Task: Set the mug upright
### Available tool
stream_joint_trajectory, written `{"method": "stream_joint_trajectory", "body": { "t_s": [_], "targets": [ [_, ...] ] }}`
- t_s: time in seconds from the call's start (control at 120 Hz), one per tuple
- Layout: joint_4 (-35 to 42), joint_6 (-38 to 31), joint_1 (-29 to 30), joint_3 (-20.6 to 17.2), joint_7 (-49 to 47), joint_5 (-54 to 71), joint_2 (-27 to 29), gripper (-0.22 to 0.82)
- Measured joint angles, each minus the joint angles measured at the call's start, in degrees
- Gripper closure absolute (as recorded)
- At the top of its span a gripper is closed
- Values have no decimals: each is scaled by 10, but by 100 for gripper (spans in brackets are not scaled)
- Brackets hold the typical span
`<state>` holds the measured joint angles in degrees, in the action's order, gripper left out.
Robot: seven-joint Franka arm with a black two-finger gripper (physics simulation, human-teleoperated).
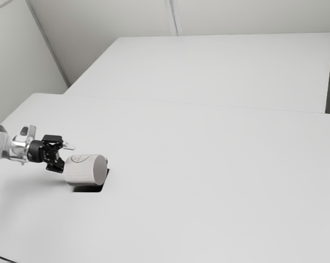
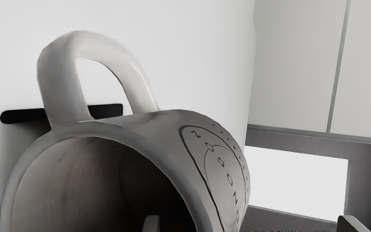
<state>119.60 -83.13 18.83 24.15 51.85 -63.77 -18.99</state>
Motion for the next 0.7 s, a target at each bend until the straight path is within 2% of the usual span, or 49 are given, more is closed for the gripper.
{"method": "stream_joint_trajectory", "body": {
  "t_s": [0.033,0.183,0.3,0.483,0.7],
  "targets": [
    [1,2,0,-1,5,-2,0,2],
    [2,11,4,-2,24,-7,-2,41],
    [2,17,4,-3,39,-7,-2,60],
    [2,28,0,-9,57,-7,6,72],
    [-1,29,-17,-13,64,6,53,76]
  ]
}}
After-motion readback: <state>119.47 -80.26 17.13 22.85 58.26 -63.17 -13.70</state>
